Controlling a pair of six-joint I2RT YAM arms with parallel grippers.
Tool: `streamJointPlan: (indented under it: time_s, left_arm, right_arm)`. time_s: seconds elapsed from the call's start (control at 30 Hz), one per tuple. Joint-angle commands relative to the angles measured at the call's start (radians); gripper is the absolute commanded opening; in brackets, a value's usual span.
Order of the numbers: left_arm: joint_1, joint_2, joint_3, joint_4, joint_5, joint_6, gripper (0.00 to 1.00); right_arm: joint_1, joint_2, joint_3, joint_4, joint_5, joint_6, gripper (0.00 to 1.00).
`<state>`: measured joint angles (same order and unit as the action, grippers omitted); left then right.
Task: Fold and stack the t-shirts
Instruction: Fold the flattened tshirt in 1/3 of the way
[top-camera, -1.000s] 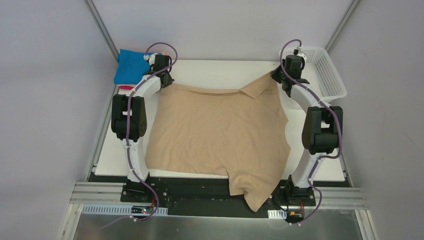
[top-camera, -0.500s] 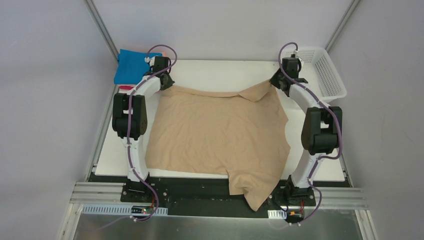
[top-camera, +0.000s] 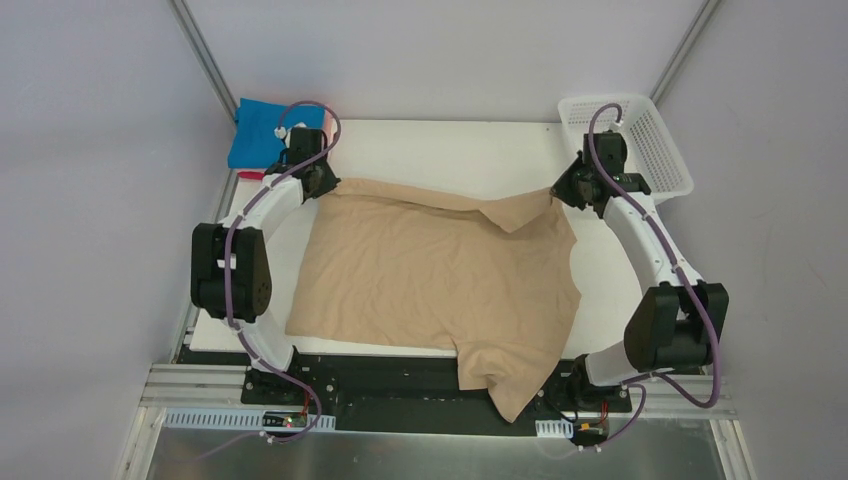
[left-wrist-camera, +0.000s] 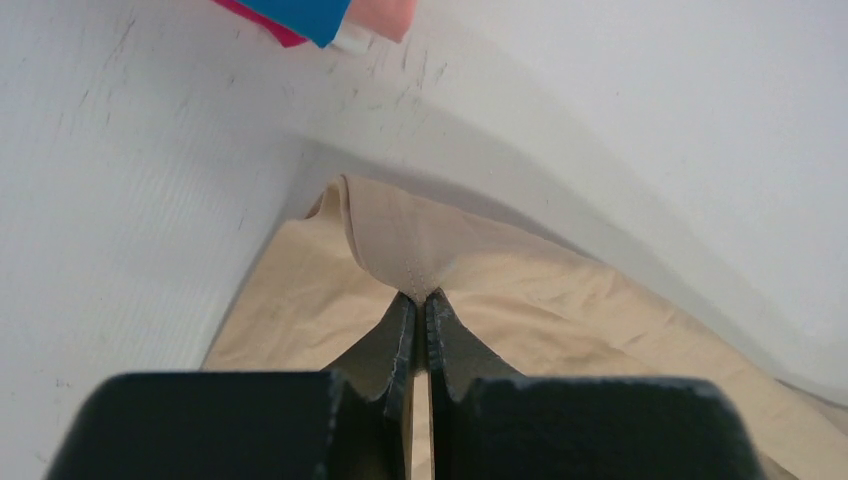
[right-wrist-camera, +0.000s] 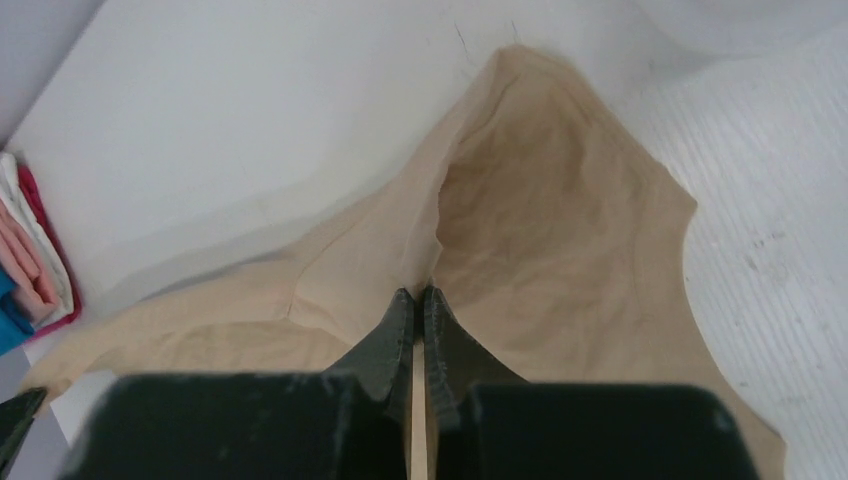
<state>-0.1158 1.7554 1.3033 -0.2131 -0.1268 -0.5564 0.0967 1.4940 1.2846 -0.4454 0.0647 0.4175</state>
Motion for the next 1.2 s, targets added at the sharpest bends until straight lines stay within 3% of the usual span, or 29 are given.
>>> streamJointPlan:
  time_s: [0.0, 0.17, 0.63, 0.83, 0.93, 1.07, 1.1, 1.13, 1.17]
  left_arm:
    - [0.01, -0.086, -0.058, 0.011, 0.053, 0.032, 0.0]
    - [0.01, -0.119, -0.098, -0.007, 0.065, 0.042, 0.0]
    - [0.01, -0.135, 0.011, -0.342, 0.09, 0.106, 0.0]
    - [0.011, -0.113, 0.024, -0.482, -0.003, 0.095, 0.0]
    - [0.011, -0.107, -0.007, -0.489, -0.006, 0.076, 0.06]
    - [0.011, -0.135, -0.022, -0.527, -0.062, 0.061, 0.2]
    - [0.011, -0.149, -0.021, -0.54, -0.076, 0.06, 0.36]
    - [0.011, -0.166, -0.021, -0.546, -0.084, 0.056, 0.66]
    - [0.011, -0.186, -0.022, -0.548, -0.086, 0.054, 0.87]
  right_arm:
    - [0.007, -0.083, -0.047, -0.129, -0.043, 0.018, 0.0]
    - [0.009, -0.105, -0.066, -0.193, -0.051, 0.025, 0.0]
    - [0.012, -0.077, 0.022, -0.492, 0.003, 0.015, 0.0]
    - [0.012, -0.07, -0.005, -0.547, 0.08, 0.03, 0.02]
    - [0.012, -0.065, -0.071, -0.542, 0.062, 0.048, 0.06]
    - [0.019, -0.088, -0.179, -0.536, 0.02, 0.048, 0.11]
    - [0.02, -0.096, -0.188, -0.543, 0.033, 0.049, 0.13]
    - [0.019, -0.105, -0.19, -0.55, 0.05, 0.049, 0.18]
    - [0.02, -0.114, -0.185, -0.553, 0.063, 0.048, 0.33]
